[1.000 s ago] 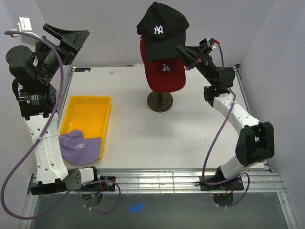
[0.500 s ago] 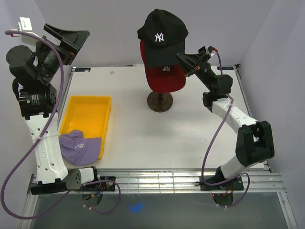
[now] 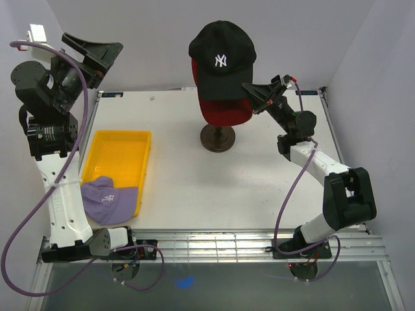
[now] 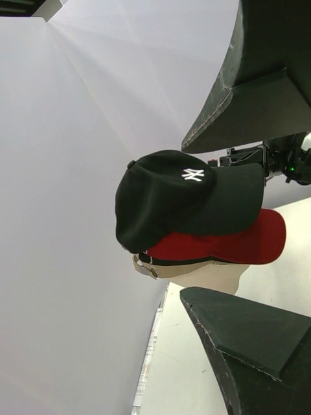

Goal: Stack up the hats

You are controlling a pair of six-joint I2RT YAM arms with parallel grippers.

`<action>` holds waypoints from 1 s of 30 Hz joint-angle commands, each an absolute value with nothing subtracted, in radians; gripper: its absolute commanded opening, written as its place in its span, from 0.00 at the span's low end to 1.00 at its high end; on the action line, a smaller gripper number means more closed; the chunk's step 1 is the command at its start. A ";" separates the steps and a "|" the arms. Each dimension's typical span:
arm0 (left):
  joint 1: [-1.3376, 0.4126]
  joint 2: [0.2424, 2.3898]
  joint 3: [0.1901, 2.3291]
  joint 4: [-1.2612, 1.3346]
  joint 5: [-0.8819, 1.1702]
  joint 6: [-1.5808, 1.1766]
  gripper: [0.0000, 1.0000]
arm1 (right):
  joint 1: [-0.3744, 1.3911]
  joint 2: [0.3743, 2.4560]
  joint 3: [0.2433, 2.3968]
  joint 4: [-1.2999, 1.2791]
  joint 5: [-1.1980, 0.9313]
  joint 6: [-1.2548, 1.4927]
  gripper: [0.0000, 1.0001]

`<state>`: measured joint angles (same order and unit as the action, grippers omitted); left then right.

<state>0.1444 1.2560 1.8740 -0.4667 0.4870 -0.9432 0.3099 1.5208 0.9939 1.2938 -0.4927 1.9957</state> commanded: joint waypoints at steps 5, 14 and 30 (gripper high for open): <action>0.140 1.252 1.870 -0.463 0.489 -0.923 0.93 | 0.270 1.477 0.936 1.364 -0.524 2.283 0.08; 0.133 1.255 1.864 -0.474 0.480 -0.914 0.92 | 0.230 1.468 0.881 1.264 -0.616 2.235 0.08; 0.129 1.255 1.848 -0.482 0.472 -0.907 0.90 | 0.184 1.376 0.965 0.919 -0.680 1.971 0.62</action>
<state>0.1352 1.2686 1.8458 -0.4789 0.4797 -0.9211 0.1898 1.4376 0.9108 1.0046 -0.6785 2.0033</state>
